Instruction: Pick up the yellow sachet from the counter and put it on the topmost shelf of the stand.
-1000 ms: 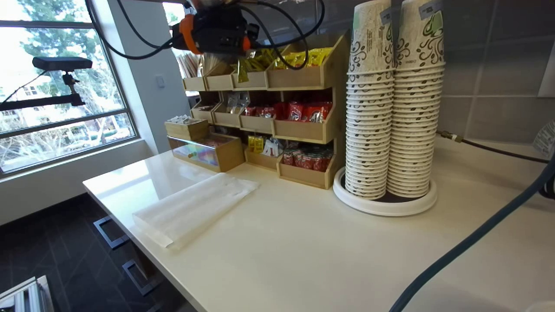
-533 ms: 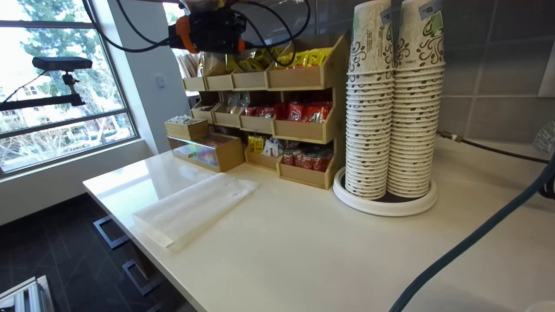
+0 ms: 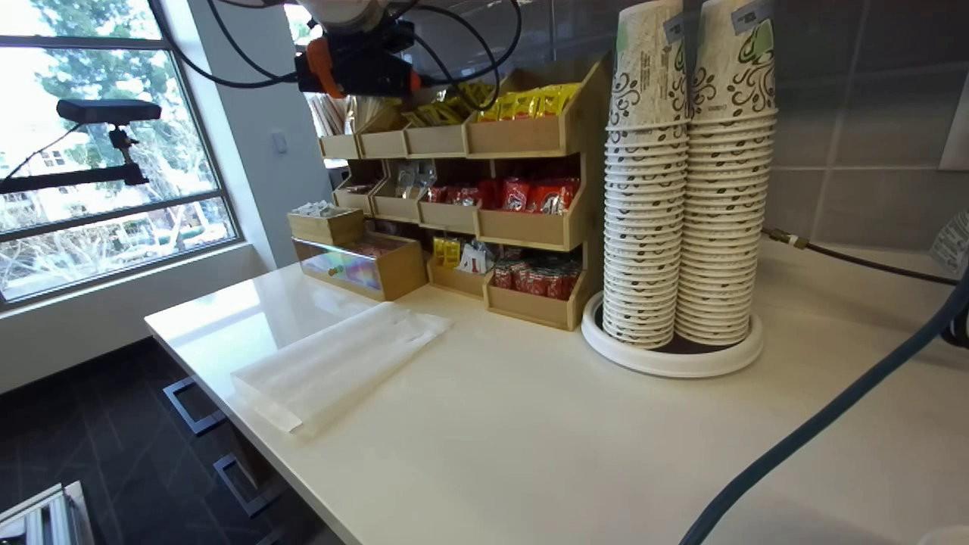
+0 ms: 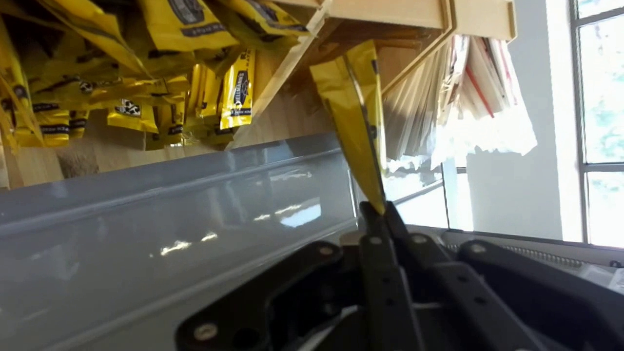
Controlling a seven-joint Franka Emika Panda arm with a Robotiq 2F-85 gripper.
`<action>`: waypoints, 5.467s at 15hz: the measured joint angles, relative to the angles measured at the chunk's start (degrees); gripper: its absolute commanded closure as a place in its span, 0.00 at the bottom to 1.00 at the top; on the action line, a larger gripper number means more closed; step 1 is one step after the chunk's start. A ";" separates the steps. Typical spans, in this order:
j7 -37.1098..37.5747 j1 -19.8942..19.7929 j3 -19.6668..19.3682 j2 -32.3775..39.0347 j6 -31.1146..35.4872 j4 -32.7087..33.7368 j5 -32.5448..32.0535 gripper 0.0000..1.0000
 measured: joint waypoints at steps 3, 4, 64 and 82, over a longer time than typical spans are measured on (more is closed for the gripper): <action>-3.70 -0.09 0.55 1.18 0.74 0.54 3.95 0.99; -4.77 -0.10 0.73 1.66 1.24 0.71 5.21 0.99; 14.19 0.03 6.25 4.33 12.28 5.82 -24.76 0.00; 45.22 -0.16 1.62 -7.52 -4.92 0.81 -56.77 0.00</action>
